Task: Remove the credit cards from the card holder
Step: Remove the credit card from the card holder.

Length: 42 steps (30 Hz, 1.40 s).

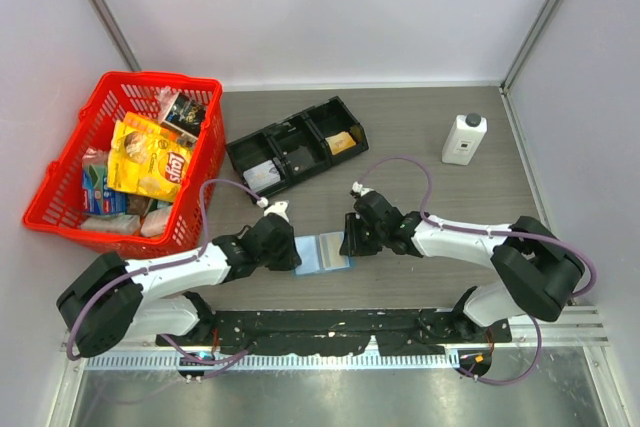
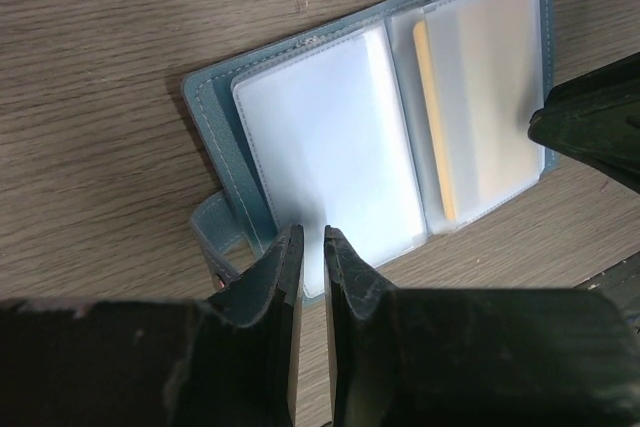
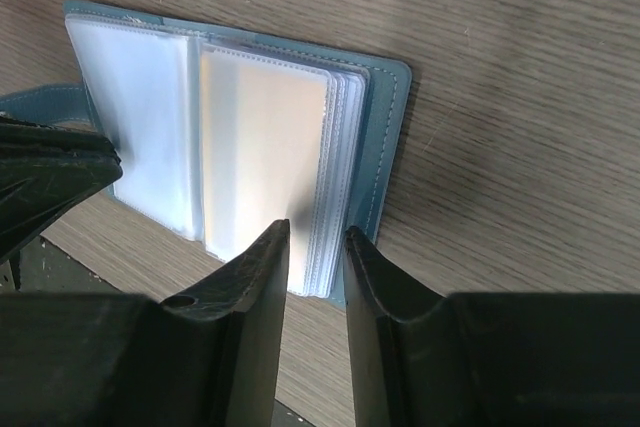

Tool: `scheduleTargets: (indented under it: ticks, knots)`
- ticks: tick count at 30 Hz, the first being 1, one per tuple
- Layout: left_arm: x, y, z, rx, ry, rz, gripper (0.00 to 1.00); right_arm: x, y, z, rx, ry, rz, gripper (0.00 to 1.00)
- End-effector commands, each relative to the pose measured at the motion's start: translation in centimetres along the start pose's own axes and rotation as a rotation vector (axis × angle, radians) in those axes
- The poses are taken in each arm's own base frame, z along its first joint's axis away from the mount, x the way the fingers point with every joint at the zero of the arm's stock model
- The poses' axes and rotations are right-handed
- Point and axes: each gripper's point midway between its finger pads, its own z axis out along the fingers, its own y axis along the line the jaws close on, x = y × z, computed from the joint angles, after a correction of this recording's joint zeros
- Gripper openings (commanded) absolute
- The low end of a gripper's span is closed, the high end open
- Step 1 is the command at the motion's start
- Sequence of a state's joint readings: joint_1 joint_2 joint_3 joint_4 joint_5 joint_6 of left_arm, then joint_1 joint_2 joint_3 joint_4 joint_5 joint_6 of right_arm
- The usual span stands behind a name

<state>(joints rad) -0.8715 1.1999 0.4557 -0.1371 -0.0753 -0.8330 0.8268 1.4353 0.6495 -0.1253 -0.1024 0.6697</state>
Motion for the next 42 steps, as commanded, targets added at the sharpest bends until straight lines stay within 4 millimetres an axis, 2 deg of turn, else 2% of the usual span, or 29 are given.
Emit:
scheduleTargets:
  ticks: [1, 15, 19, 24, 29, 36, 42]
  knots:
    - [0.6, 0.0, 0.2, 0.009, 0.010, -0.004, 0.17, -1.8, 2.0, 0.1, -0.048, -0.048, 0.007, 0.33]
    - [1.0, -0.1, 0.5, 0.021, 0.031, -0.012, 0.16, -2.5, 3.4, -0.7, -0.085, -0.056, -0.012, 0.28]
    - [1.1, 0.1, 0.5, 0.017, 0.031, -0.014, 0.16, -3.1, 2.0, -1.0, 0.010, -0.093, -0.010, 0.35]
    - [1.2, 0.2, 0.4, 0.012, 0.033, -0.017, 0.15, -3.7, 1.6, -1.3, 0.051, -0.113, -0.024, 0.42]
    - [1.3, 0.3, 0.4, 0.010, 0.033, -0.019, 0.15, -3.3, 2.8, -0.7, -0.010, -0.086, -0.035, 0.40]
    - [1.5, 0.4, 0.5, 0.008, 0.044, -0.020, 0.15, -2.5, 2.6, 0.5, -0.012, -0.055, -0.035, 0.35]
    - [1.7, 0.4, 0.5, 0.011, 0.047, -0.024, 0.15, -2.1, 3.0, 0.6, -0.043, -0.048, -0.028, 0.32]
